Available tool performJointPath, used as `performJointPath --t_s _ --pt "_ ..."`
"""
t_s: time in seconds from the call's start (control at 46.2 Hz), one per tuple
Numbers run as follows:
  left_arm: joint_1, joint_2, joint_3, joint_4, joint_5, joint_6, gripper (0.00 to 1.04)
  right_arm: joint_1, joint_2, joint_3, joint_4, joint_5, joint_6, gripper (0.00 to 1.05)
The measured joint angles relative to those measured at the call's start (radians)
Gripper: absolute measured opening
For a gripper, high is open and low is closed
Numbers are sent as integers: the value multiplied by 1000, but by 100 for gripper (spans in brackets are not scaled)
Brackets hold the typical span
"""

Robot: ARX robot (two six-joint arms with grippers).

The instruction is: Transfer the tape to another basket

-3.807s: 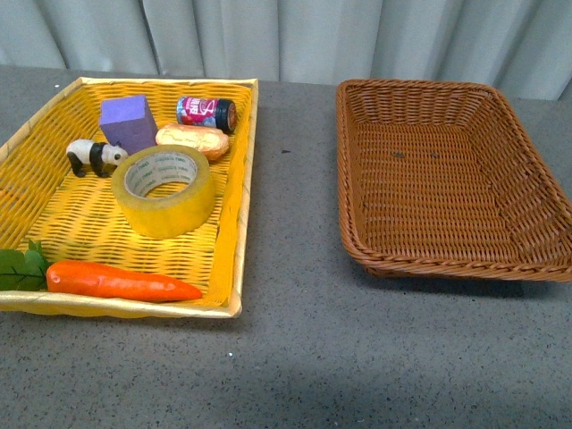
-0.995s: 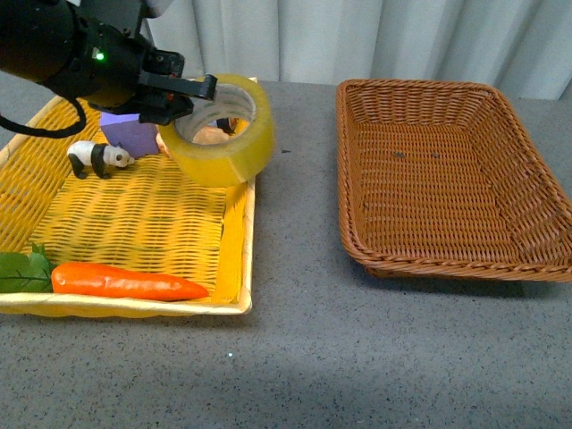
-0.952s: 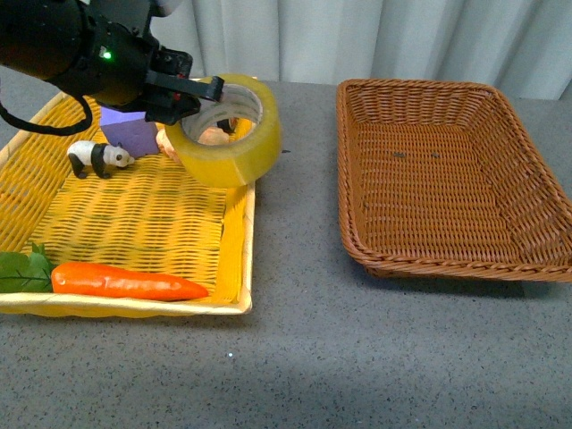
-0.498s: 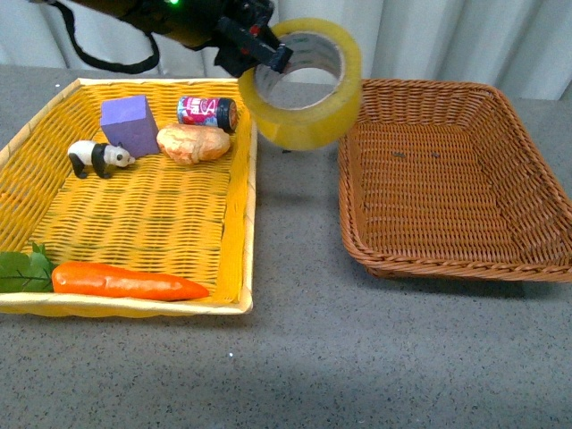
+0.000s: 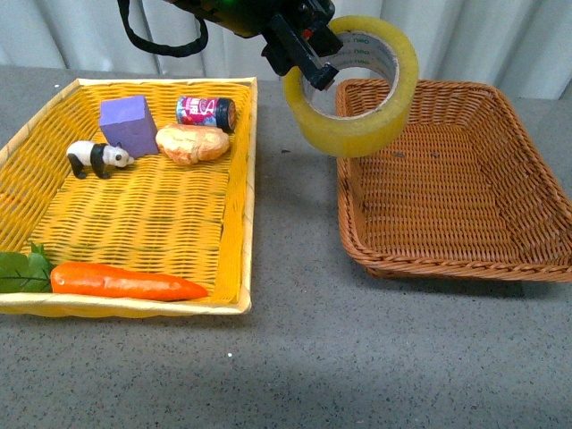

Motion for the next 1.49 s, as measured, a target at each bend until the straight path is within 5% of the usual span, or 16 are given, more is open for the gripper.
performJointPath --t_s 0.151,0.26,0.541,0.671,0.865,1.493 --pt "3 0 0 0 -4 0 16 -3 5 2 -10 -16 -5 96" --pt "3 0 0 0 -6 0 16 -62 187 101 -185 -225 -109 96" --pt "2 0 0 0 -5 0 16 88 916 341 252 -125 -11 96" --pt "2 0 0 0 -5 0 16 155 1215 460 334 -71 79 96" --pt "2 0 0 0 -5 0 16 227 1499 632 336 -45 196 96" --pt "2 0 0 0 -5 0 16 327 1773 909 283 -69 292 96"
